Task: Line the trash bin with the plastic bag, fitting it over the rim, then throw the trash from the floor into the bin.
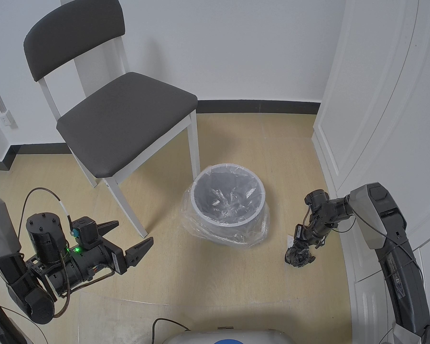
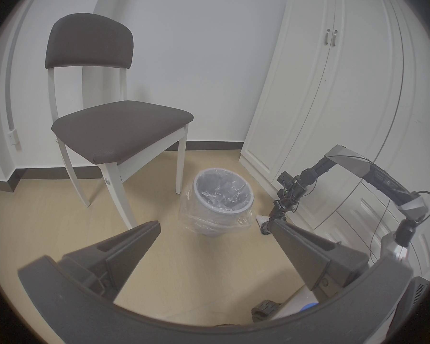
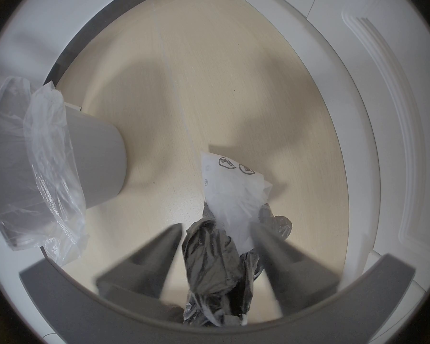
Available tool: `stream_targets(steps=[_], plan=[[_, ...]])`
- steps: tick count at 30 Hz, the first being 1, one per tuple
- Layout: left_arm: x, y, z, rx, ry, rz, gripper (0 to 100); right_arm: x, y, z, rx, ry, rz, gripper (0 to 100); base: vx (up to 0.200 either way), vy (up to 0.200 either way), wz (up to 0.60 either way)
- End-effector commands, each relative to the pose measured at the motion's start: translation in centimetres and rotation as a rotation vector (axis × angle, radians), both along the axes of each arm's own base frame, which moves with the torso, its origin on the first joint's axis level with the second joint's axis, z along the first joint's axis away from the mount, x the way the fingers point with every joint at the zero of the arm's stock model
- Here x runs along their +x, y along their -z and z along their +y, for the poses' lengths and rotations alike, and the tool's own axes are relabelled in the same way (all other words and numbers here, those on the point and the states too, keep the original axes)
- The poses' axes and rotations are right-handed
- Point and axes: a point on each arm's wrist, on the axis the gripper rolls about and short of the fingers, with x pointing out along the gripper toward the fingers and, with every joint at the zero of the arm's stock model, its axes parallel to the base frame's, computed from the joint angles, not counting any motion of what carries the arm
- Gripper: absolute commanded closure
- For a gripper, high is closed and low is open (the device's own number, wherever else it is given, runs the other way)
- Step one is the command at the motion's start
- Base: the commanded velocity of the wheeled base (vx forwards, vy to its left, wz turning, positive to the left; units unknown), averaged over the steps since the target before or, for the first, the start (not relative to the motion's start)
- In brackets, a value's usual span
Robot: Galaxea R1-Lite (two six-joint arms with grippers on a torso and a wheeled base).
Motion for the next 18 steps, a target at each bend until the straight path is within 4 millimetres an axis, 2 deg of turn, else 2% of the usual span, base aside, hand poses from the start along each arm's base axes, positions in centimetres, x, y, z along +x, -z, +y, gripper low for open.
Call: stream_targets(steps=[1,15,16,17,18], plan=[[0.0,-0.1,0.0,-0.001,-0.001,-0.003,0,0.0,-0.1,0.0,0.000,-0.001,-0.004,100,0.000,0.000,0.00],[-0.4,-0.5,0.1,-0.003,0.002,-0.019,0,0.2,-0.5,-0.1,-0.029,0.036,-0.019,100,0.000,0.000,0.00],[-0.8,-1.3,0.3,-0.016,-0.001,-0.051,0,0.4,-1.4,-0.1,-0.040,0.063,-0.047,100,0.000,0.000,0.00],[-0.8,-1.3,0.3,-0.016,-0.001,-0.051,0,0.4,-1.4,-0.1,-0.040,0.063,-0.047,100,0.000,0.000,0.00],[-1.0,-1.6,0.2,-0.018,0.007,-0.060,0,0.4,-2.9,-0.2,-0.029,0.085,-0.066,100,0.000,0.000,0.00]])
